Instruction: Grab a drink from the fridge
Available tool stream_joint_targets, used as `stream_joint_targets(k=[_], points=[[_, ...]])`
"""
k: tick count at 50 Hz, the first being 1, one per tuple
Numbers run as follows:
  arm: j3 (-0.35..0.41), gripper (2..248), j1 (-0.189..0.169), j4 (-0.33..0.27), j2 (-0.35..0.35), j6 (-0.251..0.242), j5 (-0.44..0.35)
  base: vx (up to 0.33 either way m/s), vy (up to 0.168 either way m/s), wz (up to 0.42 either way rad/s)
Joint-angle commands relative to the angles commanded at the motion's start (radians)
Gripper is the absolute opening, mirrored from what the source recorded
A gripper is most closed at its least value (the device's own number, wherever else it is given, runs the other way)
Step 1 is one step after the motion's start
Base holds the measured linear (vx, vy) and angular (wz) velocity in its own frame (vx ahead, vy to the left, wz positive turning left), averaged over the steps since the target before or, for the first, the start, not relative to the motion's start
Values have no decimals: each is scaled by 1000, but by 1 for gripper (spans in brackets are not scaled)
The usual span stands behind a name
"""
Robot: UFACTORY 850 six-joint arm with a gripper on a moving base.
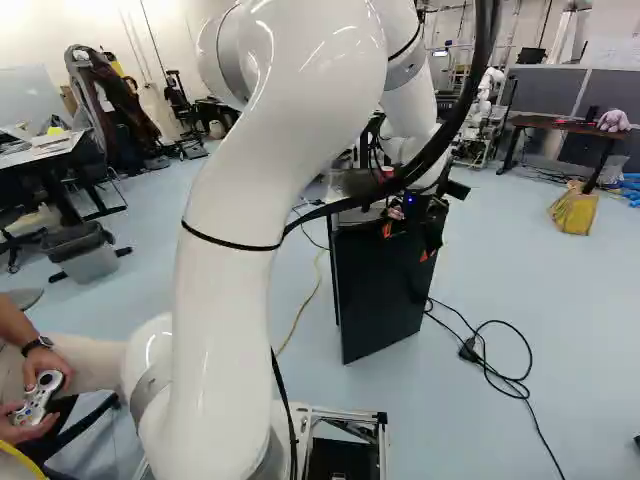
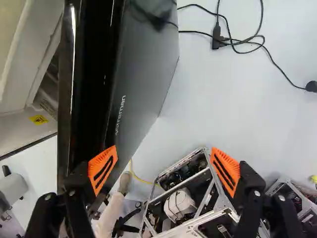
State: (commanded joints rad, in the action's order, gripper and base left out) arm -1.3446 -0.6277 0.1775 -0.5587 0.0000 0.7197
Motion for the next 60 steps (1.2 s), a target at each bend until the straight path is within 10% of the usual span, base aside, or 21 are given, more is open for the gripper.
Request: stream_joint_targets(k=[60], points=[[-133, 247, 53, 0, -87, 0, 0, 0, 0, 0]])
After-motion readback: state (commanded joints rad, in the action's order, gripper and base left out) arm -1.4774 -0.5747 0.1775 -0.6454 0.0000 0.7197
